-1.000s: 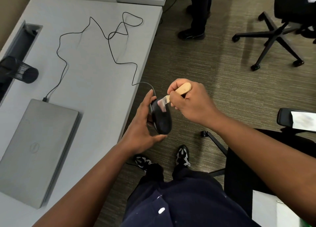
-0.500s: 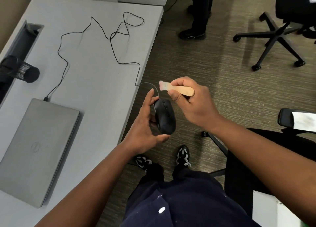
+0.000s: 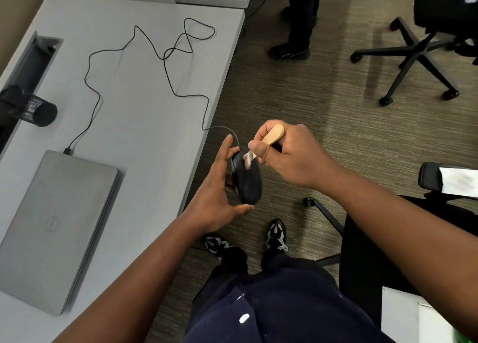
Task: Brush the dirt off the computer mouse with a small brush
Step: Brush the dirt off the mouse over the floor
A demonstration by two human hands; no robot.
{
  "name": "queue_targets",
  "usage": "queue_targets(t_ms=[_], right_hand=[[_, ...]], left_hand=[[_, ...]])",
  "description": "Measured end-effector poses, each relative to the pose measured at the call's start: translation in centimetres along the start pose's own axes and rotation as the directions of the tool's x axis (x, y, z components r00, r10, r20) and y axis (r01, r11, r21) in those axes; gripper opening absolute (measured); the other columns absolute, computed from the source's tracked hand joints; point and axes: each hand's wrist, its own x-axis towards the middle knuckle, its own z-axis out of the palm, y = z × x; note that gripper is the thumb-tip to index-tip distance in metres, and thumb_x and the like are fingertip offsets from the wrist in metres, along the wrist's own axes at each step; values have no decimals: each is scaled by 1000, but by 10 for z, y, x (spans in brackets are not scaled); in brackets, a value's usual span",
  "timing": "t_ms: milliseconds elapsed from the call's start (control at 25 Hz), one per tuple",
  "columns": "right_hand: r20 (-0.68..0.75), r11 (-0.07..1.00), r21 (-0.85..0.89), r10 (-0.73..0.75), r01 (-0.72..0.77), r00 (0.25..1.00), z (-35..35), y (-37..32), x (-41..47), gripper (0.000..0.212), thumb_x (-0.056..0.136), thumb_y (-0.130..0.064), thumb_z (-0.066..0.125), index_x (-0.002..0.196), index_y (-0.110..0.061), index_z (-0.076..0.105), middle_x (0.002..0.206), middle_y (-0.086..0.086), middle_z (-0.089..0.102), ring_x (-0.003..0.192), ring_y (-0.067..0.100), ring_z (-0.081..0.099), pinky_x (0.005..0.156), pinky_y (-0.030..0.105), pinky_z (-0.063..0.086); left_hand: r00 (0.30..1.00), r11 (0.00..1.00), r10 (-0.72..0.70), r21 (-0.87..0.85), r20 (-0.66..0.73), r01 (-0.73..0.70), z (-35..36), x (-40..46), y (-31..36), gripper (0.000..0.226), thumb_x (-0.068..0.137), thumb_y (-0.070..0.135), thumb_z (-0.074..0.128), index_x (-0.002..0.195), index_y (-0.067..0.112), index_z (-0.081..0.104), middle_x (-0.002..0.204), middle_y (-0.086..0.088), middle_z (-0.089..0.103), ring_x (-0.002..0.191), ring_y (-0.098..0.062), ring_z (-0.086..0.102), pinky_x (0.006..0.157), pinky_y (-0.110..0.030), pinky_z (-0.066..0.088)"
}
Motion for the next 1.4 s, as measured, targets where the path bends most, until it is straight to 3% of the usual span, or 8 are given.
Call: queue_targets(t_ms=[200,360,560,640,720,800,1120,1400], right_hand=[[-34,1000,-26,7,-8,999,5,5,5,19,99,-39,68,97,-20,66,69,4,71,60,20,64,58,37,53],[-102,999,-20,-36,34,994,11,13,3,19,98,-34,71,98,-15,68,63,-2,64,54,9,55,49,16,39],[-165,997,-1,-81,82,983,16,22,-2,19,98,-31,71,108,-14,70,76,-5,68,63,1,59,56,11,39],[-222,995,62,-68,83,973,14,22,-3,22,99,-35,69,107,-15,69,81,-1,71,68,6,64,58,22,48],[-246,986,161,1,40,969,8,18,-4,29,99,-43,65,99,-15,68,79,5,73,69,23,69,62,46,56],[-240,977,213,36,16,970,1,15,-4,32,101,-43,61,92,-13,66,73,6,73,67,33,70,62,55,57],[-96,971,215,125,-102,987,-5,15,3,22,103,-33,62,91,-15,63,73,6,76,66,19,74,65,35,61],[-139,994,112,19,-3,990,6,21,-1,20,102,-38,63,96,-19,65,79,0,75,72,17,74,68,50,61]], left_hand=[[999,1000,-12,-23,34,13,3,-5,-1,154,71,11,98,156,60,-20,155,40,24,122,-3,63,96,-17,55],[999,998,-16,-55,28,17,4,-6,-2,154,71,9,97,158,57,-20,161,28,26,120,-4,65,96,-20,56],[1000,997,9,-76,27,-7,6,-9,-2,153,71,7,96,157,59,-19,162,28,27,122,-8,65,97,-21,56],[1000,996,9,-85,23,-7,5,-9,-2,153,71,7,97,158,58,-18,167,23,26,122,-9,66,95,-21,57],[1000,995,2,-99,26,0,4,-8,-1,152,72,5,96,159,57,-17,169,21,23,122,-9,65,93,-20,57],[999,995,2,-102,37,2,3,-7,-1,152,72,4,96,160,55,-17,169,23,21,121,-7,65,92,-20,57],[995,993,25,-118,97,-14,6,-10,1,149,72,-1,94,165,42,-14,169,14,22,122,-5,66,94,-21,55],[995,991,28,-134,96,-15,5,-11,2,148,72,-1,94,165,44,-12,170,14,22,123,-3,65,95,-21,56]])
